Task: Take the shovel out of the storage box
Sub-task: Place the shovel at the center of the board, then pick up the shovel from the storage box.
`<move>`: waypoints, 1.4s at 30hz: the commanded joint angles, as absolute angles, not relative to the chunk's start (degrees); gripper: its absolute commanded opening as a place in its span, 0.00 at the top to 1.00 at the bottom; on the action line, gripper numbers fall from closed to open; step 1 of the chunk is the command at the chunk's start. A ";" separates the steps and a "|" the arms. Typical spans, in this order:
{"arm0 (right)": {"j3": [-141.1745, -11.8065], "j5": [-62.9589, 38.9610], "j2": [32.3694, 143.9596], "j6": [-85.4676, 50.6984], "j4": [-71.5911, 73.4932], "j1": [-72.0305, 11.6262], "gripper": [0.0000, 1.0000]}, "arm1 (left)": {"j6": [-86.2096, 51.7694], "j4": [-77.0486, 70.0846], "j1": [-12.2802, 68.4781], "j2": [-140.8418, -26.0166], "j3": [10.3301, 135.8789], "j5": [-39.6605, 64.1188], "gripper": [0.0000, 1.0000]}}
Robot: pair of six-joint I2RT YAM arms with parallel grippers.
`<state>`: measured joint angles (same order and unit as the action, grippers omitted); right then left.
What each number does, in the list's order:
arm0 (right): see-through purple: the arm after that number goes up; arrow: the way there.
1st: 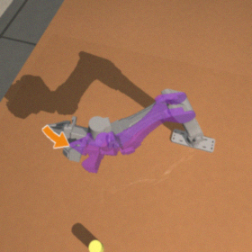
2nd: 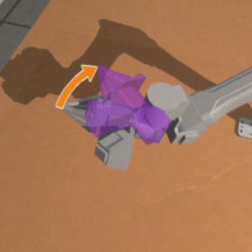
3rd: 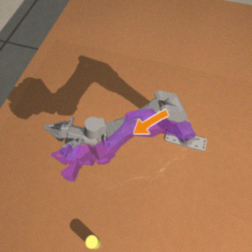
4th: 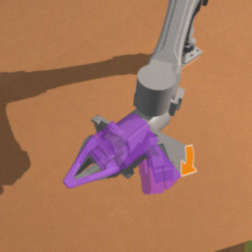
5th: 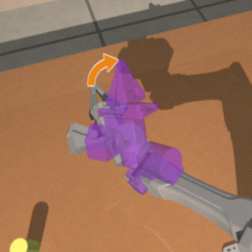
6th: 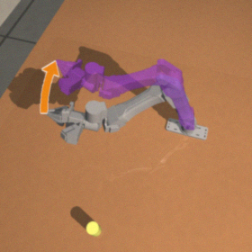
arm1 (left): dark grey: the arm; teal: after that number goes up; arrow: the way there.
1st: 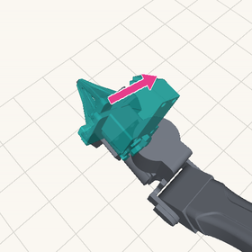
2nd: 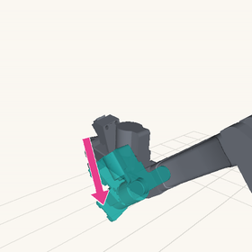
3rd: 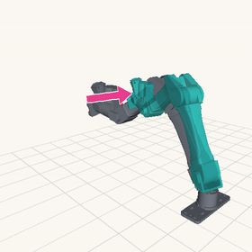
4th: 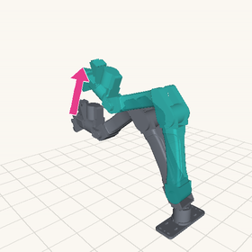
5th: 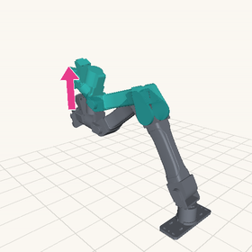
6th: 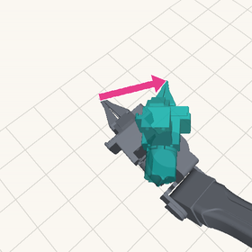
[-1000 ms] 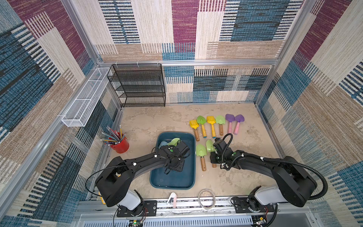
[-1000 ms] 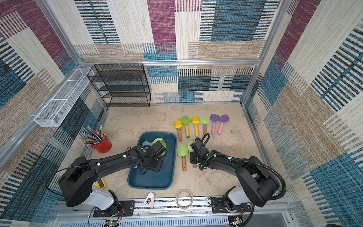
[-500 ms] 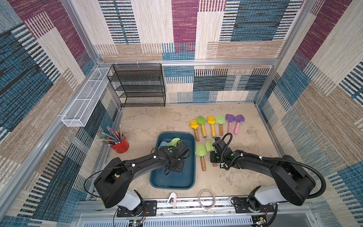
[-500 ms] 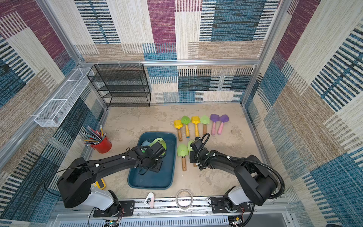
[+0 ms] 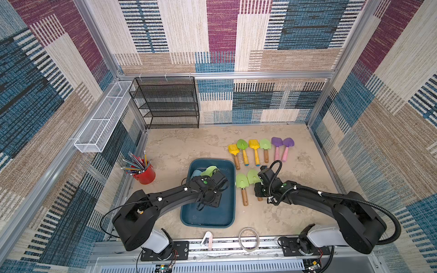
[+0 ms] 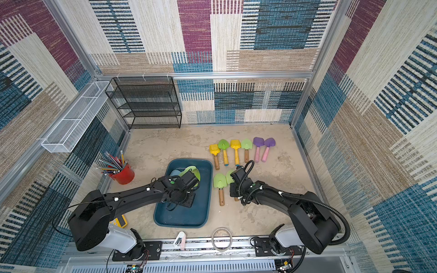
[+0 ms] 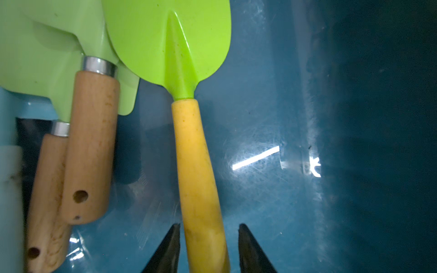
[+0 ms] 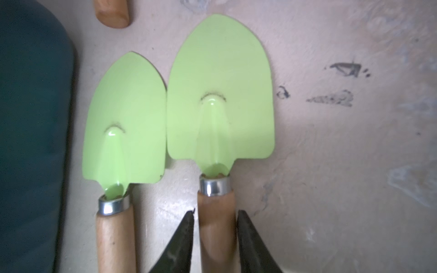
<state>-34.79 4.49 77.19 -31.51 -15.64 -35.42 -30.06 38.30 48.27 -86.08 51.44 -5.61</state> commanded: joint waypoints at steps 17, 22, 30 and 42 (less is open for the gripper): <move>-33.88 4.39 69.24 -33.31 -14.86 -35.60 0.60 | -29.36 38.33 49.37 -91.86 53.65 -12.22 0.63; -33.66 4.41 68.88 -33.13 -14.25 -35.60 0.60 | -29.62 38.40 49.81 -92.73 53.97 -12.49 0.71; -33.53 4.15 68.07 -32.78 -13.45 -35.68 0.61 | -31.54 40.43 50.01 -90.18 54.08 -12.55 1.00; -34.33 -5.25 65.22 -33.42 -7.01 -35.95 0.58 | -32.07 44.18 48.86 -81.64 55.51 -11.68 1.00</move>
<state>-34.11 -0.21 65.63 -32.91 -12.40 -35.92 -30.52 43.07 49.45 -83.18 55.29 -11.77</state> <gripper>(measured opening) 0.419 0.272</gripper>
